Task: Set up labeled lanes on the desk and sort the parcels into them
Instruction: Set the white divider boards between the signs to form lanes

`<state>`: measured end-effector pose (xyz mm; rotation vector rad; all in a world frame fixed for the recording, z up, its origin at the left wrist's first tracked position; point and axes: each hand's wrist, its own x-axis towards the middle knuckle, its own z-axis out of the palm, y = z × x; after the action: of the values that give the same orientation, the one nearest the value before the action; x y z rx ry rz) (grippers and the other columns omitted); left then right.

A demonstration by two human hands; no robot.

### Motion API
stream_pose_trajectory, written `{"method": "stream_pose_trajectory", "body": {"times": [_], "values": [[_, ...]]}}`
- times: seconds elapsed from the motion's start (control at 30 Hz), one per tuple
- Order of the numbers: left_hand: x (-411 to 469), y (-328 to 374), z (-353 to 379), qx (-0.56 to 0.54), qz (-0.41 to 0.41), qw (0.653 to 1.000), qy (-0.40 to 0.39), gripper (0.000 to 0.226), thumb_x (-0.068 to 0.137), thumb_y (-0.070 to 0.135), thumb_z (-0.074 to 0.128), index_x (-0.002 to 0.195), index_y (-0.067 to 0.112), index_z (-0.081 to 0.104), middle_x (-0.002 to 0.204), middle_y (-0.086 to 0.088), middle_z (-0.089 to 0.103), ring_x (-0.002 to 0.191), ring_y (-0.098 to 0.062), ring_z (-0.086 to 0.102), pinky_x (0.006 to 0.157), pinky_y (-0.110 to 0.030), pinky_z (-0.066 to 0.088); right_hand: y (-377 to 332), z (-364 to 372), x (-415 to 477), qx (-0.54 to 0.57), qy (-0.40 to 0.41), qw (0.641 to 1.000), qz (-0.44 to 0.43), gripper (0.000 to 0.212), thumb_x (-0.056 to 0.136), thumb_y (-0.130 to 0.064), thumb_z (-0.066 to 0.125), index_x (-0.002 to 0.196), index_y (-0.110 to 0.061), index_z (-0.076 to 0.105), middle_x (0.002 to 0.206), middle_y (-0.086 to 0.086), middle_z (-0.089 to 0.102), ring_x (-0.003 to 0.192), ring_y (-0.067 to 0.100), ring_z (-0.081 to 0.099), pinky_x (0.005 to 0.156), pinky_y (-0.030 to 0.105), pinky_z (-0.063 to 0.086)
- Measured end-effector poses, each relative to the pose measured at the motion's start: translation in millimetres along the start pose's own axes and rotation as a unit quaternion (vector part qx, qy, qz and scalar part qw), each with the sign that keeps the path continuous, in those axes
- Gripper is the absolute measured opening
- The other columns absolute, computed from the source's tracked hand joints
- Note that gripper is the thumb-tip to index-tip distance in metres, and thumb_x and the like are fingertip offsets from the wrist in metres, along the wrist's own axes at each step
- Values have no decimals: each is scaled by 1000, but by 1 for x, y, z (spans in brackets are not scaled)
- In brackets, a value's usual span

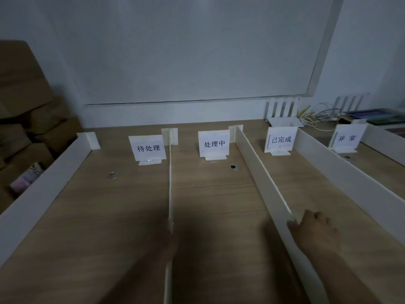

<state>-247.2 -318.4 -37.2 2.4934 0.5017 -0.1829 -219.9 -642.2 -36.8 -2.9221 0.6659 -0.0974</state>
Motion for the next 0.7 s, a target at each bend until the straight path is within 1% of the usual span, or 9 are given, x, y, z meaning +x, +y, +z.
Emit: {"method": "stream_pose_trajectory", "body": {"times": [0.03, 0.1, 0.13, 0.17, 0.23, 0.33, 0.53, 0.63, 0.7], "values": [[-2, 1, 2, 8, 6, 1000, -8, 62, 98, 30, 44, 150, 10, 17, 153, -12, 28, 138, -27, 33, 110, -31, 30, 13, 2, 4, 0, -38, 999, 10, 44, 90, -50, 48, 115, -14, 50, 125, 10, 54, 117, 29, 48, 92, 36, 42], [-5, 2, 4, 24, 11, 1000, -11, 66, 98, 28, 44, 151, 13, 9, 153, -13, 28, 138, -28, 32, 109, -30, 30, 27, 12, 8, 44, -93, 995, 5, 28, 94, -40, 47, 104, -14, 49, 120, 12, 59, 112, 29, 54, 88, 33, 44], [-6, 3, 3, 35, 6, 999, -15, 67, 97, 28, 44, 151, 15, 8, 151, -13, 31, 136, -28, 35, 108, -30, 32, 28, 19, 4, 67, -108, 992, -11, 22, 95, -33, 46, 102, -13, 51, 118, 13, 60, 110, 29, 56, 87, 32, 45], [-4, 1, 3, 47, -4, 999, -22, 67, 96, 28, 45, 151, 16, 9, 149, -13, 35, 134, -28, 38, 106, -30, 34, 27, 23, 0, 81, -114, 990, -15, 20, 96, -28, 44, 105, -12, 53, 117, 13, 61, 109, 30, 58, 87, 32, 45], [-8, 4, -2, 56, -9, 998, -12, 65, 95, 26, 45, 151, 17, 12, 146, -12, 40, 131, -28, 42, 104, -30, 36, 28, 28, -1, 97, -108, 989, -7, 23, 96, -22, 43, 110, -11, 57, 117, 14, 62, 109, 30, 58, 87, 32, 45], [-10, 5, -3, 58, -14, 998, -11, 65, 96, 24, 44, 151, 18, 10, 147, -12, 39, 131, -28, 42, 104, -30, 37, 25, 27, -1, 107, -107, 988, -4, 24, 95, -19, 43, 113, -11, 57, 118, 13, 62, 110, 30, 58, 89, 32, 45], [-12, 10, -2, 73, -11, 997, -13, 65, 96, 26, 42, 151, 20, 9, 148, -11, 38, 130, -28, 42, 105, -34, 37, 27, 25, 0, 107, -110, 988, -2, 28, 96, -21, 42, 118, -11, 56, 121, 12, 60, 113, 29, 57, 91, 32, 44], [-9, 12, 1, 69, -10, 997, -23, 66, 95, 26, 43, 151, 20, 9, 146, -10, 41, 127, -28, 46, 103, -35, 40, 30, 22, 0, 108, -112, 988, 0, 28, 96, -21, 43, 119, -11, 56, 123, 13, 60, 115, 29, 56, 92, 31, 43], [-7, 13, 4, 71, -10, 997, -13, 65, 95, 27, 42, 151, 21, 10, 143, -10, 44, 125, -28, 48, 102, -35, 40, 32, 20, 0, 108, -117, 987, 0, 28, 95, -22, 44, 119, -11, 55, 124, 13, 59, 115, 29, 56, 92, 31, 43]]}}
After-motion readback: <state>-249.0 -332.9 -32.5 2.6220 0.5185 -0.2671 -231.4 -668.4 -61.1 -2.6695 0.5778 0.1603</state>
